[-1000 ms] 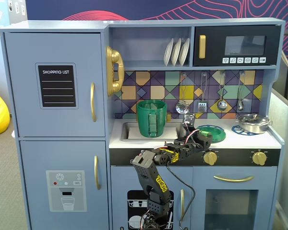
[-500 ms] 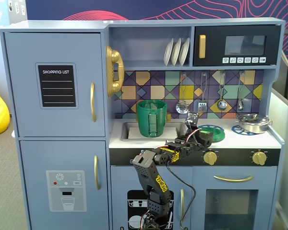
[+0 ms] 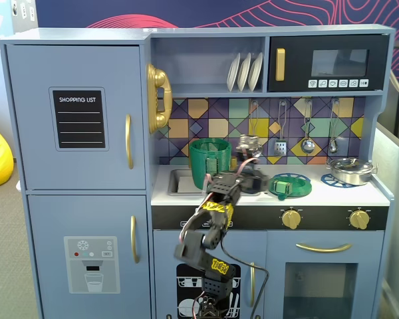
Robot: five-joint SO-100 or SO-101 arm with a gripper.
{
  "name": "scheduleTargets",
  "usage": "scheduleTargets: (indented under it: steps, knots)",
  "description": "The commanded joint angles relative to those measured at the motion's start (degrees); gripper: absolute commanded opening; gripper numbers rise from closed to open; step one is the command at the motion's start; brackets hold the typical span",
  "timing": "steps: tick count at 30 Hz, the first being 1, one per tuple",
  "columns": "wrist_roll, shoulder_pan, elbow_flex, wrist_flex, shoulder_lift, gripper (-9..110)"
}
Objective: Take off the lid from the green recipient and place it on the counter
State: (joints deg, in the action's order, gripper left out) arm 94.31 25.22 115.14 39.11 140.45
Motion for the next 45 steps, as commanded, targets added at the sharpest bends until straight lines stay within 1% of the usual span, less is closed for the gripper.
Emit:
scheduleTargets:
  steps: [1,6,10,15,21,29,34,37,40,43,45]
  knots:
    - [4.04,-6.24,-1.49,18.37,8.09,21]
    - [6.24,-10.55,13.80,18.90,15.21,14]
    - [5.45,-15.73,23.38,18.98,18.54,7]
    - [2.72,-22.41,34.63,11.87,22.94,0]
    - [2.20,-25.14,43.77,12.13,27.51,0]
    - [-0.97,-21.88,55.28,17.14,34.37,0]
    - [-2.37,-23.82,56.69,26.98,37.27,0]
    - [-1.76,-24.26,56.69,36.65,41.57,0]
    - [0.97,-23.29,56.69,43.33,41.57,1]
    - [0.62,-22.15,56.69,47.29,41.66,1]
    - [-2.37,-21.97,56.69,47.99,41.66,1]
